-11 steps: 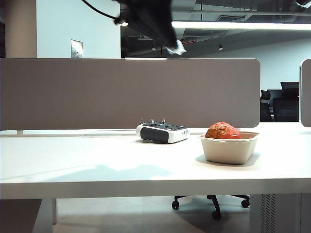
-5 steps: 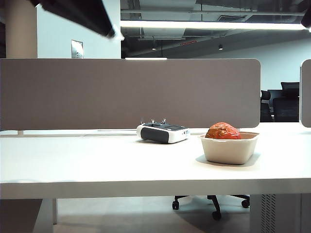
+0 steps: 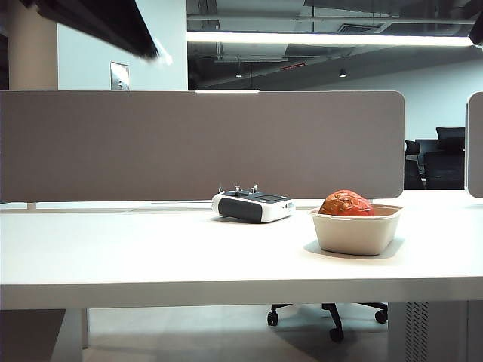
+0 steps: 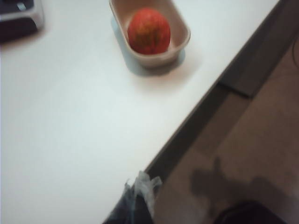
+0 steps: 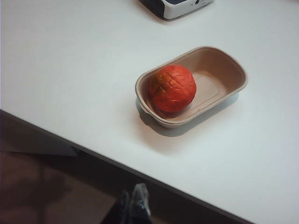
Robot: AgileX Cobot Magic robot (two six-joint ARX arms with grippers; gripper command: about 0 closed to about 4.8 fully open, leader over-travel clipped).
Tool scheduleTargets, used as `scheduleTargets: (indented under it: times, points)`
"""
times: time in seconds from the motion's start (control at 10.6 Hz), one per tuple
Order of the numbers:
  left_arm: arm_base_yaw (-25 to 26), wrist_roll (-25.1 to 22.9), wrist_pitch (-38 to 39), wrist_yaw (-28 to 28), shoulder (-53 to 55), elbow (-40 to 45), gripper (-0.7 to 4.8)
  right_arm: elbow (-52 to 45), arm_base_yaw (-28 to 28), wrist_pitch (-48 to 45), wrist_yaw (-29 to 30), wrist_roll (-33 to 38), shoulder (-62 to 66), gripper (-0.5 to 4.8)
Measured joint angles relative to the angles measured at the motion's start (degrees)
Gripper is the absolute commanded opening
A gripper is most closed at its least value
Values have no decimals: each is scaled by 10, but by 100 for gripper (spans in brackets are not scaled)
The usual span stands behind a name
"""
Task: Pick up the orange and place it into the paper lunchbox.
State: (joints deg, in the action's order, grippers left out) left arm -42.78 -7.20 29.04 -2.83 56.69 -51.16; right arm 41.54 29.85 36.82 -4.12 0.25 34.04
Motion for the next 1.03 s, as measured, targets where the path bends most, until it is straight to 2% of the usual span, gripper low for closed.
scheduleTargets:
  times: [0.19,0.28,0.38,0.47,0.66,0.85,0.94,1.03]
  points:
    - [0,2,-39,0,-47,34,-6,0,0,0,0,0,0,22]
    - [55,32,-187,50,-402,298,-6,0,0,0,0,0,0,22]
    - [86,33,-188,48,-420,315,-6,0,0,0,0,0,0,22]
    - [249,56,-215,27,-478,355,-6,0,0,0,0,0,0,22]
    - [310,56,-217,38,-520,385,-6,0,0,0,0,0,0,23]
    - [344,56,-217,40,-557,415,-6,0,0,0,0,0,0,22]
    - [389,56,-217,25,-563,445,-6,0,0,0,0,0,0,23]
    - [395,56,-225,20,-563,451,-6,0,0,0,0,0,0,23]
